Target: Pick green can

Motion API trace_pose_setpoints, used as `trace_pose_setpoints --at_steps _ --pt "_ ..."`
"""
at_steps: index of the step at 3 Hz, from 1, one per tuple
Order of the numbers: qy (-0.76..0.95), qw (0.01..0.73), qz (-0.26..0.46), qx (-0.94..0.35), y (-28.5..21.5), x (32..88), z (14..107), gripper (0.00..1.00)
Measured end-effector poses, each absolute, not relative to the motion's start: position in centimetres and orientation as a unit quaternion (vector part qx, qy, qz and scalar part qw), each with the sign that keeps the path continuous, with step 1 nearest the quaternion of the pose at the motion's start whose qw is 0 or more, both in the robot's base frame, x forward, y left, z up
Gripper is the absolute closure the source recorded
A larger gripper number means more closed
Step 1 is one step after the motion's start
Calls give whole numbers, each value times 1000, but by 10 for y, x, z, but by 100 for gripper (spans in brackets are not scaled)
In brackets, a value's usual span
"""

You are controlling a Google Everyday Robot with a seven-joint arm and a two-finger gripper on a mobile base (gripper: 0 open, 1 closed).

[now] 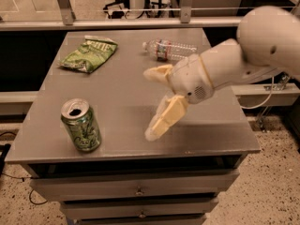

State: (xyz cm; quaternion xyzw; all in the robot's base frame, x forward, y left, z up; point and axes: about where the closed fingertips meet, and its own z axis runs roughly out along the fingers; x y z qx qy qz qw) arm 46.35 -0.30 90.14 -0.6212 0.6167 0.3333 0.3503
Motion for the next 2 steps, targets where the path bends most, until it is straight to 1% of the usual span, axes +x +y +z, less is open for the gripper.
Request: trace_pose_setpoints --at_steps 2 --pt "523 384 427 -630 77 452 876 0"
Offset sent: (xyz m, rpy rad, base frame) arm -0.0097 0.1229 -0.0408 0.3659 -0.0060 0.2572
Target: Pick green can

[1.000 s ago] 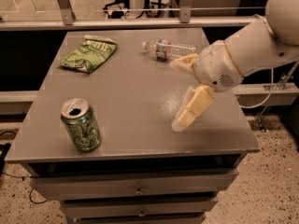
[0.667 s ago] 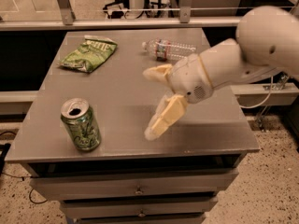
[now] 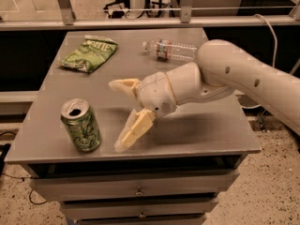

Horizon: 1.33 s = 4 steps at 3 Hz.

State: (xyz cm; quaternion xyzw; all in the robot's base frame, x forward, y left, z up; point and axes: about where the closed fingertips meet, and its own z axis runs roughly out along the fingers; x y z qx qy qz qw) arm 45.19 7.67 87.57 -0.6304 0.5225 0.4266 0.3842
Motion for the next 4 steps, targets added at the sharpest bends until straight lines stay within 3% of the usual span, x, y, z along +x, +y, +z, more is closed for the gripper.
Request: trace_pose_setpoints --at_steps 3,4 --pt "458 405 494 -618 137 439 876 0" --pt "462 398 493 -620 142 434 868 15"
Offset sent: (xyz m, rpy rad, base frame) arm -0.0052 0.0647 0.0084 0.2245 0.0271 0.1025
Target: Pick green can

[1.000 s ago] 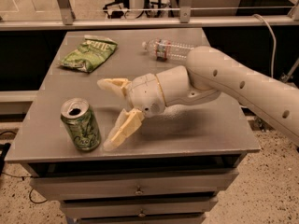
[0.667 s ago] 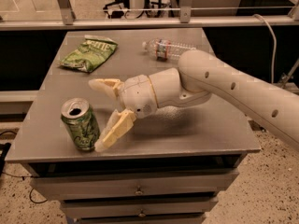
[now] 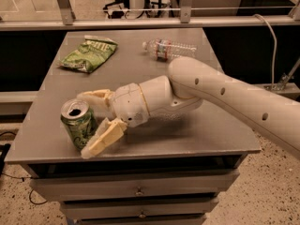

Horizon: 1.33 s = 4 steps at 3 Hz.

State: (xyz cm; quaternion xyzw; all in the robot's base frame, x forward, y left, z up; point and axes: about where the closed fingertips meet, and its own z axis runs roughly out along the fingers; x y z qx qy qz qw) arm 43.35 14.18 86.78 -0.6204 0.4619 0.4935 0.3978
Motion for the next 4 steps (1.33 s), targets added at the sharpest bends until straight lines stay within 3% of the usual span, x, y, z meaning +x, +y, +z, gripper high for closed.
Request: trace_pose_setpoints --at_steps 3,4 --pt "495 412 462 -610 119 456 898 84" --pt "507 428 447 -599 104 477 938 100"
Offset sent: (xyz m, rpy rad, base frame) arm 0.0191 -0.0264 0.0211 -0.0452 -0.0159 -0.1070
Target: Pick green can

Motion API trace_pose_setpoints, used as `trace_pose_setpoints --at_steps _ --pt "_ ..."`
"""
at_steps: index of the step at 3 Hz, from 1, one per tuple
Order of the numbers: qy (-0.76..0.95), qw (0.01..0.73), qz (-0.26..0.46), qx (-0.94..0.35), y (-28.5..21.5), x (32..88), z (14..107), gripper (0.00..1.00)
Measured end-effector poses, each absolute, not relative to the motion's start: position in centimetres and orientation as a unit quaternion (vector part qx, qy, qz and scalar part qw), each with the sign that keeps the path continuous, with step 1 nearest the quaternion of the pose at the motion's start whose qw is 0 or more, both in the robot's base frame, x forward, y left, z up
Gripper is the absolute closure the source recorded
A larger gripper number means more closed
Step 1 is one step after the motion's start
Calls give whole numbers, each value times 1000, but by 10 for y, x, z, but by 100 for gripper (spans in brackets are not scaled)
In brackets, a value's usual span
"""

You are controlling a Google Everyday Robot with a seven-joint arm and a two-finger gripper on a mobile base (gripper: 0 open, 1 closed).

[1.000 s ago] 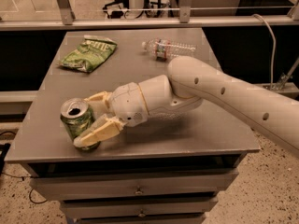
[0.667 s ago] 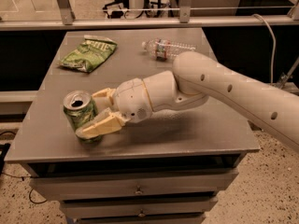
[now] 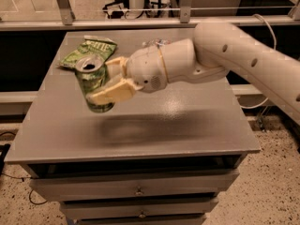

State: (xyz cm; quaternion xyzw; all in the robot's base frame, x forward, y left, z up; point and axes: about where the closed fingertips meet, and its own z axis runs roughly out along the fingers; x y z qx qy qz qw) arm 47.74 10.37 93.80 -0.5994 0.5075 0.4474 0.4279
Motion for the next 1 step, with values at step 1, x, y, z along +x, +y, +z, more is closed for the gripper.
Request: trace_pose_setpoints --at_steps 1 --pt "509 437 443 -595 100 485 953 100"
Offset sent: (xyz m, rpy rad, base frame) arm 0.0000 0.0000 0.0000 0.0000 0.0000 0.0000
